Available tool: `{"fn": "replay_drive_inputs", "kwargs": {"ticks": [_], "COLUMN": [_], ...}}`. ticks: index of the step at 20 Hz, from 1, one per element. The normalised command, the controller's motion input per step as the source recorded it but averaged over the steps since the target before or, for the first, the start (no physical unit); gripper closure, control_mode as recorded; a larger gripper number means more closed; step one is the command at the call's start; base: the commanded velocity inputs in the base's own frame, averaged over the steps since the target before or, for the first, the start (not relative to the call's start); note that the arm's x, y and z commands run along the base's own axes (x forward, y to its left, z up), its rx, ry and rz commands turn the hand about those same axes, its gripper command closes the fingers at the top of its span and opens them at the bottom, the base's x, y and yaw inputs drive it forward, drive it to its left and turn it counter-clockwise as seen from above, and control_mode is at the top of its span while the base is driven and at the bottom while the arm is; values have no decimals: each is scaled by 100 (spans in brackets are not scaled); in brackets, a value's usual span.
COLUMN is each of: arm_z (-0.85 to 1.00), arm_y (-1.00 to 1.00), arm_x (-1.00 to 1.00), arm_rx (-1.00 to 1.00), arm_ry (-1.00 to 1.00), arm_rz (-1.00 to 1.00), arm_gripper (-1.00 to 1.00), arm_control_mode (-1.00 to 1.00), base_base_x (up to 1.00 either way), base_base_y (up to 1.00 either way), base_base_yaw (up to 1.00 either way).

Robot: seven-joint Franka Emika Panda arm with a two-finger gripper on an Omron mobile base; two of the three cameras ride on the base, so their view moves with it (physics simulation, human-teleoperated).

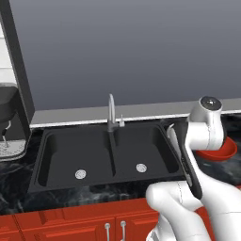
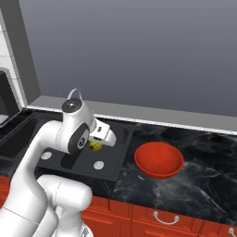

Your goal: Pick the sweet potatos from the cabinet and place them in one bowl. Pick the pear from the sink and place it in the other bowl.

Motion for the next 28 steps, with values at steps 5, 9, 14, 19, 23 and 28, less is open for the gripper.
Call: {"fn": "replay_drive_inputs", "kwargs": {"ticks": [5,9,14,19,23,28], "arm_z": [7,32,18,0,0,-16], "arm_y": [-6,-39,-62,-86,-100,-86], "arm_x": [0,0,16,37,33,18], "arm_rx": [0,0,-3,-3,0,1], "arm_ry": [-5,-7,6,8,7,0], "arm_rz": [4,3,-5,-11,-4,-1], "arm_gripper": [100,100,100,100,100,100], "arm_control_mode": [-100,-100,-100,-100,-100,-100], "base_base_x": [0,0,0,0,0,0], "base_base_y": [0,0,0,0,0,0], "base_base_yaw": [0,0,0,0,0,0]}}
